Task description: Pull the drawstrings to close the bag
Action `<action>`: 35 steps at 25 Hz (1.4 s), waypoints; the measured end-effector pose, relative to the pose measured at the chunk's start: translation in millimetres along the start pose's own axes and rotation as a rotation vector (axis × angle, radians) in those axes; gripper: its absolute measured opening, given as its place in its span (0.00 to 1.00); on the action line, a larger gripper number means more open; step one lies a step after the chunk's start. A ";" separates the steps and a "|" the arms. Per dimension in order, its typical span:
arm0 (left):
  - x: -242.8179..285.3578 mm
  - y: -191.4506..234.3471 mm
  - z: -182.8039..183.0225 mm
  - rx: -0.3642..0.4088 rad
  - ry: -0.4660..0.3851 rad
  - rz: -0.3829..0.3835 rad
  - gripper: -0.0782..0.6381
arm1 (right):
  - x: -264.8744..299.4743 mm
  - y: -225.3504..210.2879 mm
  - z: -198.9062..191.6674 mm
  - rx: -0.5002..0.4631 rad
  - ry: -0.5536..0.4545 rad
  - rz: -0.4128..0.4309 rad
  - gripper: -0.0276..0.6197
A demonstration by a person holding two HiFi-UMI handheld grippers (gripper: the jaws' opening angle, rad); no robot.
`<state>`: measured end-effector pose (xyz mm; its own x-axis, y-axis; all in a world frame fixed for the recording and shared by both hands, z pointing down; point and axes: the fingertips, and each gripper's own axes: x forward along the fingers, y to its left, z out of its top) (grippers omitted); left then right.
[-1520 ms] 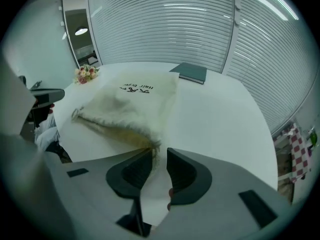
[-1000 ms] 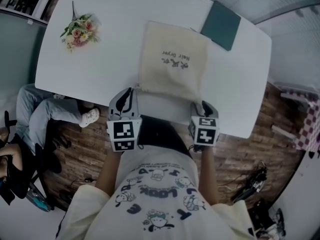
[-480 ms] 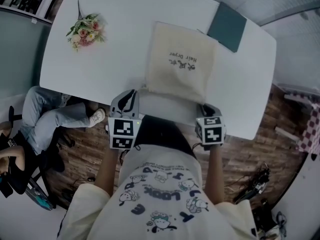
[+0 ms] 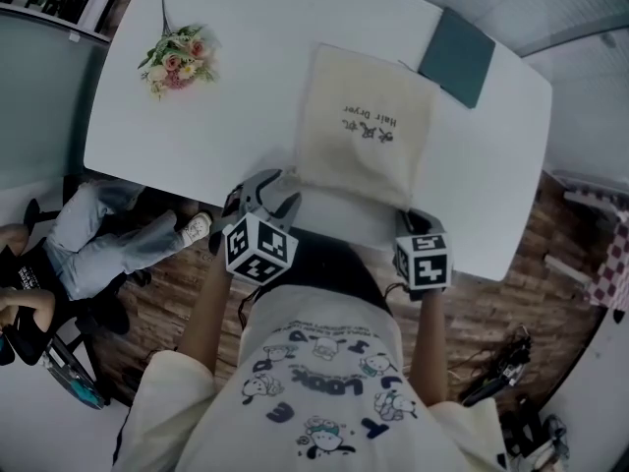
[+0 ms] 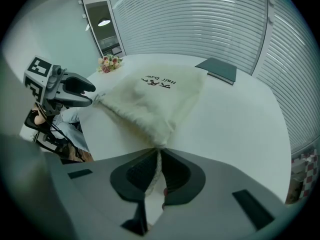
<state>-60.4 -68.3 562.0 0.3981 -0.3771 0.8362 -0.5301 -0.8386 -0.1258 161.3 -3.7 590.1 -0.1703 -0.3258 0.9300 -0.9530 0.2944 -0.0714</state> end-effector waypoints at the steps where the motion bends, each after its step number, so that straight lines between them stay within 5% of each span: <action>1: 4.5 -0.8 -2.9 0.047 0.030 -0.003 0.44 | 0.3 0.5 -0.7 0.000 0.004 0.004 0.09; 4: 16.4 -0.9 -8.9 0.128 0.099 -0.009 0.44 | 0.9 0.6 -0.7 -0.011 0.007 0.011 0.09; 11: 25.5 -4.3 -10.8 0.130 0.162 -0.108 0.43 | 1.0 -0.7 -1.7 -0.009 0.026 0.024 0.09; 17: 25.5 -7.7 -12.8 0.088 0.206 -0.126 0.24 | -0.6 0.8 0.4 0.008 0.021 0.042 0.09; 21: 23.5 -3.4 -17.9 0.019 0.248 -0.111 0.20 | -0.3 -2.5 1.3 0.021 0.025 0.023 0.09; 25: 20.1 15.0 -28.7 -0.041 0.294 -0.016 0.19 | -1.3 -13.0 -0.1 0.018 0.037 -0.036 0.09; 35: 13.6 38.2 -42.8 -0.337 0.310 0.180 0.18 | -9.7 -36.9 -0.5 0.123 -0.001 -0.130 0.07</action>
<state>-107.2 -88.6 591.4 0.0639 -0.3268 0.9429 -0.8029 -0.5780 -0.1459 198.3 -11.0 583.8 -0.0440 -0.3545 0.9340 -0.9905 0.1373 0.0055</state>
